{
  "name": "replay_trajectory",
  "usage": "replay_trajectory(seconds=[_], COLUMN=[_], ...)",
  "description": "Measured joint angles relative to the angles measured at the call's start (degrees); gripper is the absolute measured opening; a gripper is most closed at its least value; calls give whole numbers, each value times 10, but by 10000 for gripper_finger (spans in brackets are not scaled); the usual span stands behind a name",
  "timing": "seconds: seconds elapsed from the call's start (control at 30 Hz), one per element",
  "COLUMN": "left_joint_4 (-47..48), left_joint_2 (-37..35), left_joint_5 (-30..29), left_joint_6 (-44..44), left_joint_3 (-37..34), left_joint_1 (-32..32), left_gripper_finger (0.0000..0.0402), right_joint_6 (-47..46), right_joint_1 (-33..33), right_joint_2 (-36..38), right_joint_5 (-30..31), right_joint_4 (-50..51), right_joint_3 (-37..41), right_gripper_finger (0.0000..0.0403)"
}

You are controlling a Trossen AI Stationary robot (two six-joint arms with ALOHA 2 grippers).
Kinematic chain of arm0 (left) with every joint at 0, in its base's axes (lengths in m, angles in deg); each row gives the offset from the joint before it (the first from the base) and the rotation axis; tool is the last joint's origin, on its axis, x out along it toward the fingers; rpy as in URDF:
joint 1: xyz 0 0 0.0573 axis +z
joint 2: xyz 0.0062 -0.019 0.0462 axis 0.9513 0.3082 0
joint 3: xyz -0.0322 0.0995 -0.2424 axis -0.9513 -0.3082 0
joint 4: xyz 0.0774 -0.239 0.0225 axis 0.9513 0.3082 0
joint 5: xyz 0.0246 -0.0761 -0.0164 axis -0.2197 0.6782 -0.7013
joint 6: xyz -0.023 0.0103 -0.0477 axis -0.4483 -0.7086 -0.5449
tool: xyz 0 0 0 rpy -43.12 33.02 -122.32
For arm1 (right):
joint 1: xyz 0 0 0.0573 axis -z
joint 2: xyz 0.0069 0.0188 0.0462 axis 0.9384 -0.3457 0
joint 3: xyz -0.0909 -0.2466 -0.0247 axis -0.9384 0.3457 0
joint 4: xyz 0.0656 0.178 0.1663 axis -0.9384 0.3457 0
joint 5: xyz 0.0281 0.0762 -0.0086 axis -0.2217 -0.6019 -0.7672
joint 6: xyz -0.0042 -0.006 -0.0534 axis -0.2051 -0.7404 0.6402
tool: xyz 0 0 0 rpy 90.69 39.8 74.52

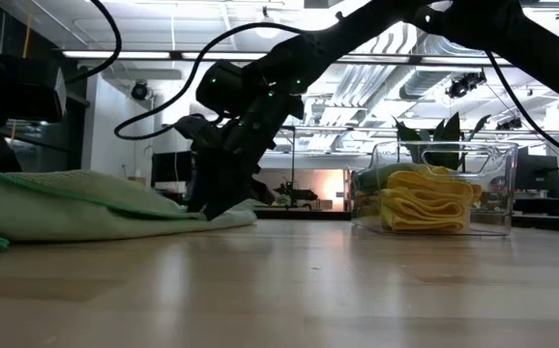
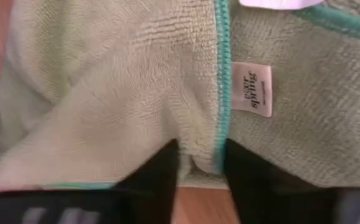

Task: Fold microfiber towels
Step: Fold the green microfiber towel

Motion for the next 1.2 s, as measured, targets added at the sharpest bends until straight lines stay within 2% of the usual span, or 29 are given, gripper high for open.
replay_trajectory(seconds=[0.07, 0.13, 0.23, 0.33, 0.5, 0.6, 0.73, 0.9, 1.0, 1.2], left_joint_4=[2, 10, 16, 16, 73, 156, 316, 507, 536, 530], left_joint_2=[0, 0, -2, -23, -92, -142, -189, -192, -175, -82], left_joint_5=[24, 58, 121, 157, 162, 166, 154, 73, 51, 67], left_joint_6=[0, -8, -26, -20, 45, 106, 214, 387, 506, 708], left_joint_3=[0, 0, 0, 3, 39, 84, 176, 307, 368, 475], left_joint_1=[0, 5, 23, 46, 100, 153, 251, 411, 523, 732], left_gripper_finger=[0, 0, 0, 0, 0, 0, 0, 0, 0, 0], right_joint_6=[1, 14, 40, 81, 121, 133, 137, 138, 137, 125], right_joint_1=[0, 1, 3, 9, 26, 38, 62, 113, 150, 212], right_joint_2=[0, 4, 29, 66, 135, 176, 223, 276, 295, 306], right_joint_5=[-7, -28, -43, -51, -57, -50, -29, 32, 50, 81], right_joint_4=[1, 9, 49, 91, 147, 168, 175, 186, 185, 167], right_joint_3=[0, 0, 0, 0, 0, 0, 0, 0, 0, 0], right_gripper_finger=[37, 13, 10, 5, 3, 2, 1, 1, 0, 0])
